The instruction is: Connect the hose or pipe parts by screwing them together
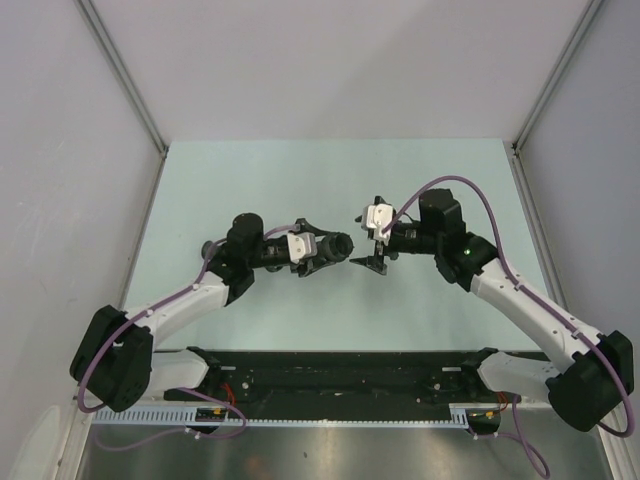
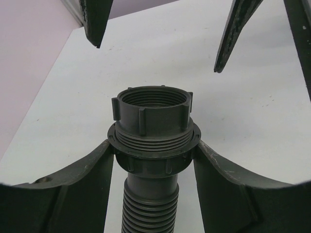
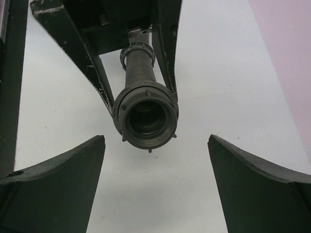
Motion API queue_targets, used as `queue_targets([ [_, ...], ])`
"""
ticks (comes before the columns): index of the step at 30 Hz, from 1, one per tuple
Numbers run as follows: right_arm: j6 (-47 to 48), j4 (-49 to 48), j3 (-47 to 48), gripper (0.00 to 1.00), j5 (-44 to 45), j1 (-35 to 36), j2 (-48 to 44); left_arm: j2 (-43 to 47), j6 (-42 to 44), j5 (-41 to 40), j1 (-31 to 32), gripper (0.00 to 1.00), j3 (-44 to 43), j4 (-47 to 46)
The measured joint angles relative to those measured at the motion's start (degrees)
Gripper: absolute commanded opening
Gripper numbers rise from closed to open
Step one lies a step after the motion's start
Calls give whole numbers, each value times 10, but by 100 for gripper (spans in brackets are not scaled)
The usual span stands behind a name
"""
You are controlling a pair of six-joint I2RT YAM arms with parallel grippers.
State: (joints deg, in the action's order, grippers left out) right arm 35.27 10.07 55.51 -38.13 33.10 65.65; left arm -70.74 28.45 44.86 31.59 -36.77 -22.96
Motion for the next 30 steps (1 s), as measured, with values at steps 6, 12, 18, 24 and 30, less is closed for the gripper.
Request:
queue_targets([
  [6,107,8,-1,91,-55,-1,5,0,0,21,-2,0,0,5],
  [12,143,10,0,90,-81,1,27,0,0,32,-2,0,0,11],
  [18,170,29,16,85,-71,20,61,-1,0,38,-2,0,0,13],
  [24,187,37,26,52,-56,38,83,-1,0,40,-2,0,0,14],
  [30,101,8,30,16,-31,44,98,-2,2,12,6,0,0,33],
])
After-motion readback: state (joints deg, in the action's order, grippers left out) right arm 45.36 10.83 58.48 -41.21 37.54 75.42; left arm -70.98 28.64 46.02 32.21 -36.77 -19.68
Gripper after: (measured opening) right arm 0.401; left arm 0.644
